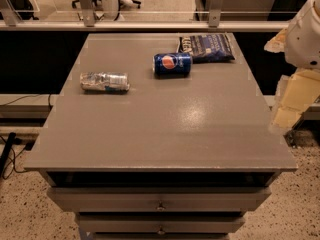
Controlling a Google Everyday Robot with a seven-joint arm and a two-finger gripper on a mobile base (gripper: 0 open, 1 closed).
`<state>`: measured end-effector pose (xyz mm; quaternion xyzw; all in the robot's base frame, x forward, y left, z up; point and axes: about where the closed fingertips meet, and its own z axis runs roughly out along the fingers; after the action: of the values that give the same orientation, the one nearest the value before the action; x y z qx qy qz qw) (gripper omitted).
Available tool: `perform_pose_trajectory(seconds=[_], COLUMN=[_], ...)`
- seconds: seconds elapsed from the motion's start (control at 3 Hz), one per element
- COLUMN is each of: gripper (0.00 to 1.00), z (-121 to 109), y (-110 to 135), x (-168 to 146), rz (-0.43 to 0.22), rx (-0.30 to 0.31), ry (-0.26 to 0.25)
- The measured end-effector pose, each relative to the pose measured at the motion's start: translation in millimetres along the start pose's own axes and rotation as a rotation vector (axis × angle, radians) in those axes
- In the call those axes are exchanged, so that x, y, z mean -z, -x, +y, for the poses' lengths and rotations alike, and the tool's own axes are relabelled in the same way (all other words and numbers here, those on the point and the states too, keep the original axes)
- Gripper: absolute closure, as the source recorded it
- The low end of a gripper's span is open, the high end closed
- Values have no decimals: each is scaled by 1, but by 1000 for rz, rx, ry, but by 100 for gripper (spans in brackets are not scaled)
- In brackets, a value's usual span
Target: Place redbull can upright
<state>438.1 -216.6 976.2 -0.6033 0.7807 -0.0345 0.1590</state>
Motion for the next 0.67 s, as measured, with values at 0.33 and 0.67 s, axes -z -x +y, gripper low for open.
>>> perform_pose_trajectory(seconds=[0.33,0.67], gripper=[0,0], z=[0,-4], y=[0,7], x=[0,-2], rz=[0,-38], rx=[0,-8], ry=[0,14])
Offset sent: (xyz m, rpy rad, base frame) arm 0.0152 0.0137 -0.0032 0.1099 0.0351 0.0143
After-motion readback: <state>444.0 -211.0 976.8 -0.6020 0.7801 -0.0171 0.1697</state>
